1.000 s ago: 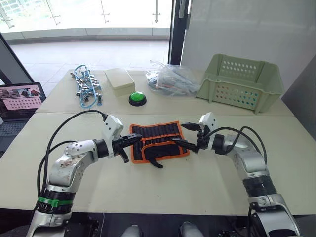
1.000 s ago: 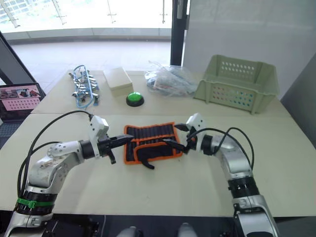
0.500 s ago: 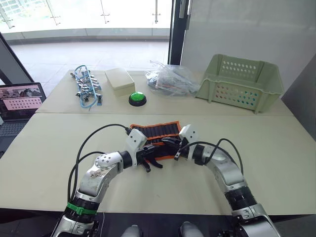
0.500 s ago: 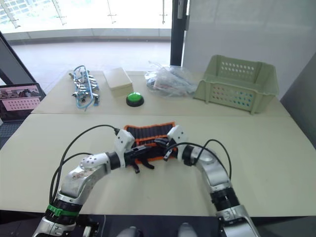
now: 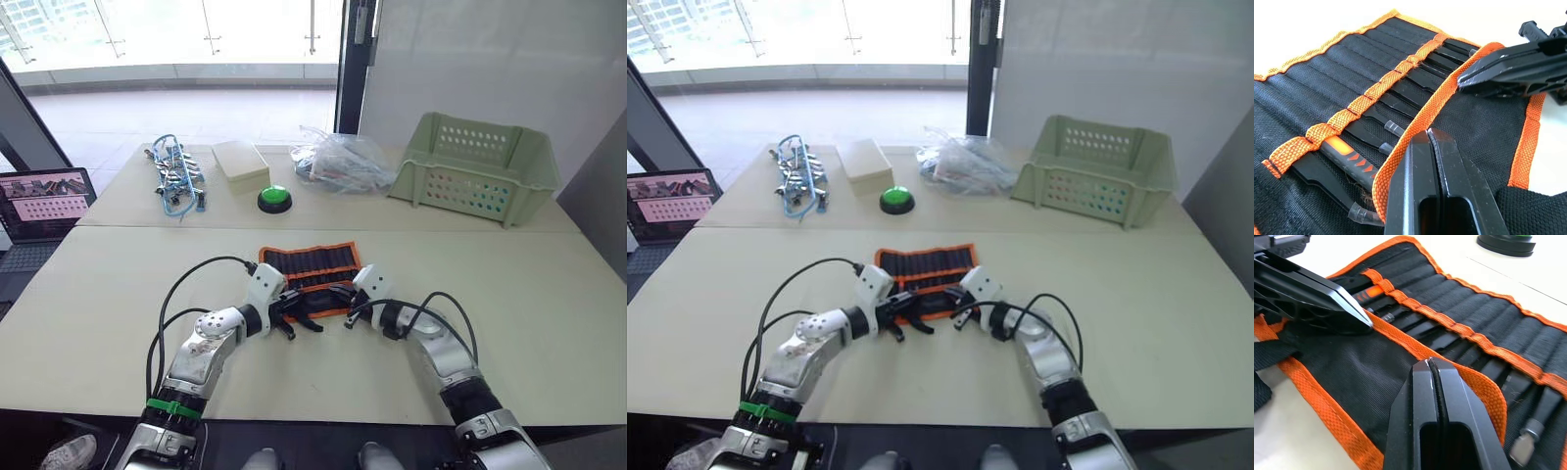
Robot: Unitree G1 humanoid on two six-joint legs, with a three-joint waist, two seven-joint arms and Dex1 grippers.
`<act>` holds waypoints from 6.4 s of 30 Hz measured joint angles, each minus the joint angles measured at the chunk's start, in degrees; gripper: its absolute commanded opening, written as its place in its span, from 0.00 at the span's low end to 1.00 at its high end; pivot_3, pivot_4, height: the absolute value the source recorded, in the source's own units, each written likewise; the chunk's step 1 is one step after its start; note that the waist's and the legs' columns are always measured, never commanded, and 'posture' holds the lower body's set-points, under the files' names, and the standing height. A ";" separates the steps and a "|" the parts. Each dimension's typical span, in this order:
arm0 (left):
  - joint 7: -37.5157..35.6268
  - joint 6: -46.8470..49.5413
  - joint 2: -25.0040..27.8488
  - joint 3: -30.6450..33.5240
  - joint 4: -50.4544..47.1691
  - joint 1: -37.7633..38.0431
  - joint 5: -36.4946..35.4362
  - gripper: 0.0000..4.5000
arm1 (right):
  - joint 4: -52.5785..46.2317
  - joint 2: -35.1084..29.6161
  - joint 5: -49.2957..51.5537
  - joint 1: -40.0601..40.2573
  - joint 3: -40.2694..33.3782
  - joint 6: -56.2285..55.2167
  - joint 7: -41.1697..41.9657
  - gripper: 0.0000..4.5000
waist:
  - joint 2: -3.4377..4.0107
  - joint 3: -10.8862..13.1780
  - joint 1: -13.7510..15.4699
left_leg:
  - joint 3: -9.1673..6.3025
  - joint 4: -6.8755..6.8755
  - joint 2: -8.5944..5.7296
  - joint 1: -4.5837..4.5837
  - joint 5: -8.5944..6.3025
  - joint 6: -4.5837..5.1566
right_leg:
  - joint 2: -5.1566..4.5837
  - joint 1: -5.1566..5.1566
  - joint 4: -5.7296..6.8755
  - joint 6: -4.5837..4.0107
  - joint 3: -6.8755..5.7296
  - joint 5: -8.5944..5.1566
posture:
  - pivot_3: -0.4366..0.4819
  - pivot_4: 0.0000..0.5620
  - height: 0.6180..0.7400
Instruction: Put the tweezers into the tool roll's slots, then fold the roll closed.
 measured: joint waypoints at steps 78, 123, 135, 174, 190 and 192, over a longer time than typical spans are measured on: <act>-8.56 13.47 18.75 18.45 -29.57 16.60 -17.76 0.54 | -12.11 -19.08 22.08 -1.90 -12.47 37.87 13.69 0.56 | 0.23 0.01 -0.08 | 0.00 -0.37 0.12 -0.31 -0.07 0.12 | 0.07 -0.22 -0.53 0.02 -0.01 -0.02 | 0.48 0.27 1.00; -3.13 15.20 21.23 19.96 -36.67 26.92 -17.96 1.00 | 1.67 -7.27 27.24 -12.04 -15.70 61.86 10.09 0.36 | 0.17 0.05 -0.23 | 0.12 -0.38 0.36 -0.27 -0.09 0.11 | 0.28 -0.22 -0.57 -0.03 0.00 0.01 | 0.48 0.27 1.00; -4.04 12.99 22.20 17.46 -34.96 26.73 -14.78 1.00 | 2.58 -6.06 30.97 -12.44 -20.18 62.69 6.77 0.01 | 0.13 0.04 -0.06 | 0.13 -0.38 0.36 -0.23 -0.09 0.11 | 0.28 -0.14 -0.58 -0.12 -0.01 0.06 | 0.48 0.27 1.00; -5.57 11.31 21.92 15.46 -32.77 25.97 -13.26 1.00 | 6.95 -8.58 35.53 -11.69 -23.67 65.60 1.99 0.51 | 0.13 0.05 0.00 | 0.14 -0.38 0.35 -0.26 -0.11 0.14 | 0.26 -0.15 -0.59 -0.12 -0.02 0.06 | 0.48 0.27 1.00; -8.48 9.51 20.78 22.84 -37.31 29.32 -20.50 1.00 | 5.80 -9.76 36.18 -11.79 -24.42 66.55 4.18 0.01 | -0.07 -0.03 0.50 | 0.13 -0.36 0.34 -0.21 -0.11 0.13 | 0.25 -0.02 -0.67 -0.12 -0.03 0.06 | 0.48 0.27 1.00; -9.11 8.44 20.35 24.27 -37.31 29.91 -20.85 1.00 | 5.54 -10.00 36.18 -11.76 -24.45 66.97 3.98 0.01 | -0.06 -0.01 0.71 | 0.13 -0.36 0.34 -0.22 -0.11 0.13 | 0.25 -0.03 -0.68 -0.12 -0.03 0.06 | 0.48 0.27 1.00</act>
